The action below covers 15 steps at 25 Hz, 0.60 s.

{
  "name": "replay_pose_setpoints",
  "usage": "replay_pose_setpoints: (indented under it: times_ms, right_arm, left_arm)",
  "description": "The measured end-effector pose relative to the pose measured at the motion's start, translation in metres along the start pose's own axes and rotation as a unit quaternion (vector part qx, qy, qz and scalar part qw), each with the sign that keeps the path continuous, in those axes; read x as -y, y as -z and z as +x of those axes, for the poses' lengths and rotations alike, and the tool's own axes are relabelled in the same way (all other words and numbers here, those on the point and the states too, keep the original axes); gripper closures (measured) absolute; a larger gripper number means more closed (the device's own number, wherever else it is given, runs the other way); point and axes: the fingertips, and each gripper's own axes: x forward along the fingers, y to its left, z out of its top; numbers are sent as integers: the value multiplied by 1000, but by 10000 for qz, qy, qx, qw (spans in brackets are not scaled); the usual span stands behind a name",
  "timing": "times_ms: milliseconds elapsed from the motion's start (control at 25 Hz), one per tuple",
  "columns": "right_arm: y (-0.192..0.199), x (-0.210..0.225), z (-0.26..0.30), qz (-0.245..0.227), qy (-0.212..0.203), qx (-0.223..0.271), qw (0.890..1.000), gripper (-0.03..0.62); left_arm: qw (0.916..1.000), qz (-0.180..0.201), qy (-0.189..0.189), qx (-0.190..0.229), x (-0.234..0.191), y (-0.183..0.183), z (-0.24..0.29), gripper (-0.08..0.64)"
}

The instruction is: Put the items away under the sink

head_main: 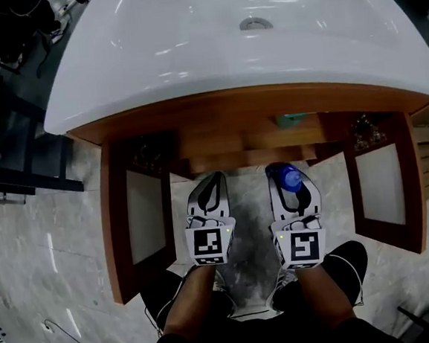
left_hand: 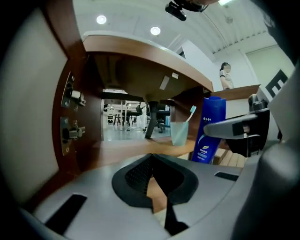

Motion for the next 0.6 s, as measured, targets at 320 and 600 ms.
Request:
replay_pose_setpoints:
  times_ms: [320,600]
  right_arm:
    - [20,-1,21,-104,126,264,9995,435]
    - [-12,-12,28,-237,108,534,9982,436]
  left_arm:
    - [9995,-58,-81,294,-9,22,13,540]
    - [9989,-37,-121,441,-25,14,7,541]
